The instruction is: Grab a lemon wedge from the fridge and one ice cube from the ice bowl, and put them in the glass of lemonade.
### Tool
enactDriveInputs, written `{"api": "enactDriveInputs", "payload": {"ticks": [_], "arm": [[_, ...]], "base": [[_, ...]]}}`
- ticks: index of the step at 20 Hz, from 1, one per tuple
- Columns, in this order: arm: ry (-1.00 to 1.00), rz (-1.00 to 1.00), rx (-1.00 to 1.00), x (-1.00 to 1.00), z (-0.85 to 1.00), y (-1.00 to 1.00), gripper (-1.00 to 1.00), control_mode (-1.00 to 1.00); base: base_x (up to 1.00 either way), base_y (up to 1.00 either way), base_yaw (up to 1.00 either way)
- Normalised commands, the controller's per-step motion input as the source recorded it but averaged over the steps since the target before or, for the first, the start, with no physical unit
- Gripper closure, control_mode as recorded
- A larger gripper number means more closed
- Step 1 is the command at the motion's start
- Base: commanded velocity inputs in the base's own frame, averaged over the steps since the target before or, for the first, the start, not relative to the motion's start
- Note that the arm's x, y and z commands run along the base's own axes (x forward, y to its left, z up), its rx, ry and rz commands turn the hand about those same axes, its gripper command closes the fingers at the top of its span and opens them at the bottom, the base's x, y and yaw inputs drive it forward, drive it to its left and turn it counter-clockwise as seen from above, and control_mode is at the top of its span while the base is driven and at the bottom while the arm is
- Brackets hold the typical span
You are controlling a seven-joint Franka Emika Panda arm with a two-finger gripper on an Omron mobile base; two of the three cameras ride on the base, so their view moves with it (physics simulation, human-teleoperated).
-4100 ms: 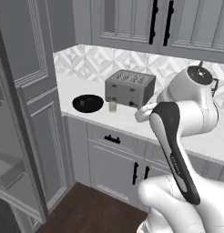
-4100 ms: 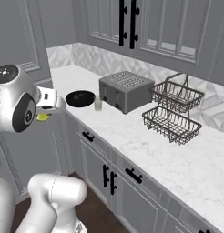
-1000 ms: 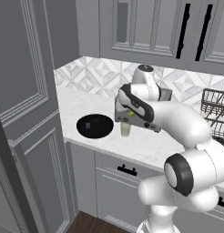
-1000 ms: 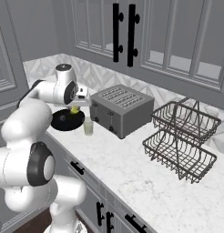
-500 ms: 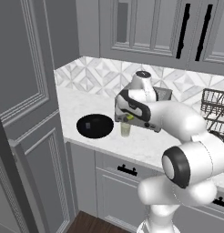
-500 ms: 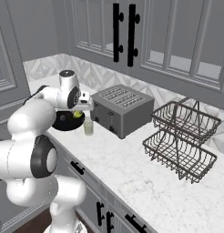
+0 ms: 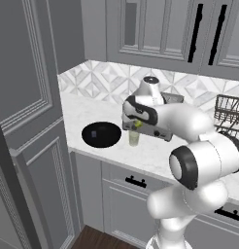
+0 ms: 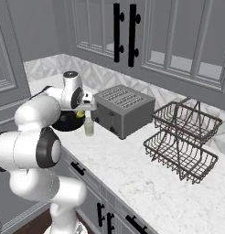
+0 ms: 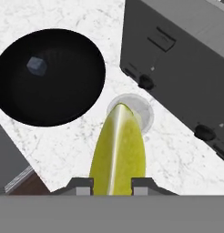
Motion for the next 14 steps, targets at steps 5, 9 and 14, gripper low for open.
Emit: {"api": "enactDriveInputs", "payload": {"ticks": [5,9,14], "arm": [[0.17,0.0,0.0,0.26,0.0,0.0,1.0,-1.0],[0.09,0.0,0.0,0.25,0.0,-0.11,1.0,-1.0],[0.0,0.0,0.0,0.21,0.0,-0.17,1.0,-1.0]], "base": [[0.0,0.0,0.0],[0.0,0.0,0.0],[0.0,0.0,0.0]]}}
